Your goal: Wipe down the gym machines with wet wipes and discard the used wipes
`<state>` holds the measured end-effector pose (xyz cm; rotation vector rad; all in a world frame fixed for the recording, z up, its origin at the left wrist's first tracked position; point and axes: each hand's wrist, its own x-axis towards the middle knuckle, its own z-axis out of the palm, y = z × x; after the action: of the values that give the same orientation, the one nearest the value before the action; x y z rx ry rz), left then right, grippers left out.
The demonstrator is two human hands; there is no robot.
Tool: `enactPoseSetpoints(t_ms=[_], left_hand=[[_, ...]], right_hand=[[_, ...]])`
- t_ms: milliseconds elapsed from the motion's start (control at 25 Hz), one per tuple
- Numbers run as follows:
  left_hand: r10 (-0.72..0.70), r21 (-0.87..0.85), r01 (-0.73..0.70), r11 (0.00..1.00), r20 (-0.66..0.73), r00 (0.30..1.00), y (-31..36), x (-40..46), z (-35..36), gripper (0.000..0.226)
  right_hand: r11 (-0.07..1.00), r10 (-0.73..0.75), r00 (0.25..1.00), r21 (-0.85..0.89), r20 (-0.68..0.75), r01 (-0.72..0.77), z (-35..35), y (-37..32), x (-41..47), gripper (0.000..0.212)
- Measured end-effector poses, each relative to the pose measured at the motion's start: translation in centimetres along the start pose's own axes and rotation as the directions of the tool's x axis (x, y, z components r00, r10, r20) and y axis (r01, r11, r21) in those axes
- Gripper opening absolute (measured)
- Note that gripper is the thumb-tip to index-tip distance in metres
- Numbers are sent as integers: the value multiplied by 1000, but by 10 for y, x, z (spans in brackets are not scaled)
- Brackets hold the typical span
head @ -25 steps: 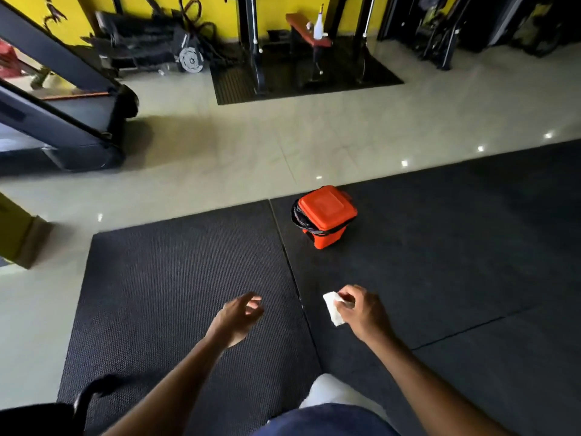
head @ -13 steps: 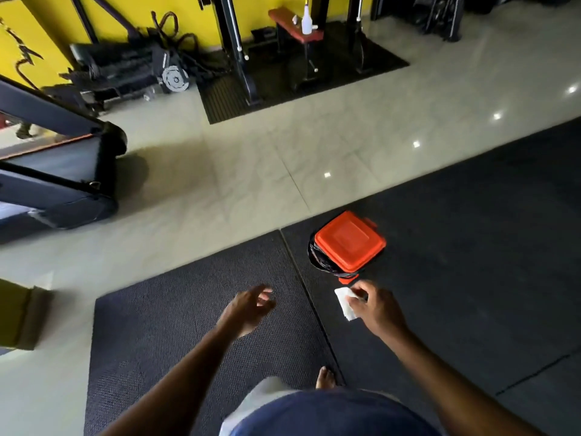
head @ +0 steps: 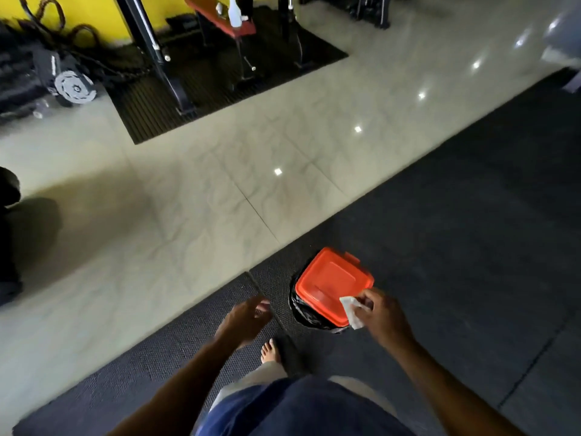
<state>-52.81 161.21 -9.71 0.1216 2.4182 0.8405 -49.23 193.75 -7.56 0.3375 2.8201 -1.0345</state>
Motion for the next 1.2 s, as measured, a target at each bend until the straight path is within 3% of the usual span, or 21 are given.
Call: enactPoseSetpoints(t_ms=[240,520,600,720,880,1000,1120,1200], left_hand=[[96,112,-112,987,141,985,38,128,-71,39],[135,186,-188,964,266,954,81,208,-89,42],[136,217,-213,953,323,936,81,225,-90,44],[137,149,-190,970,308,941,79,249,-88,40],[123,89,-171,981,396,910,67,267,-74,59],[114,210,-248,946,501,858,69,265,-70,49],[137,228,-304,925,546,826,73,276,-72,45],[162,257,-367,894,578,800,69,284,-73,39]], right_hand=[[981,180,984,82,-17,-178,9,-17,65,18],[933,338,940,113,52,-342,28,13,132,26],[903,410,907,97,93,-418,38,22,149,35],[907,421,883,-77,208,-414,34,8,164,17],[902,431,887,-78,167,-424,40,6,174,13],[861,508,853,-52,122,-506,52,10,170,9],[843,537,838,-41,93,-536,67,12,173,7],[827,561,822,-36,98,-560,89,24,175,17]])
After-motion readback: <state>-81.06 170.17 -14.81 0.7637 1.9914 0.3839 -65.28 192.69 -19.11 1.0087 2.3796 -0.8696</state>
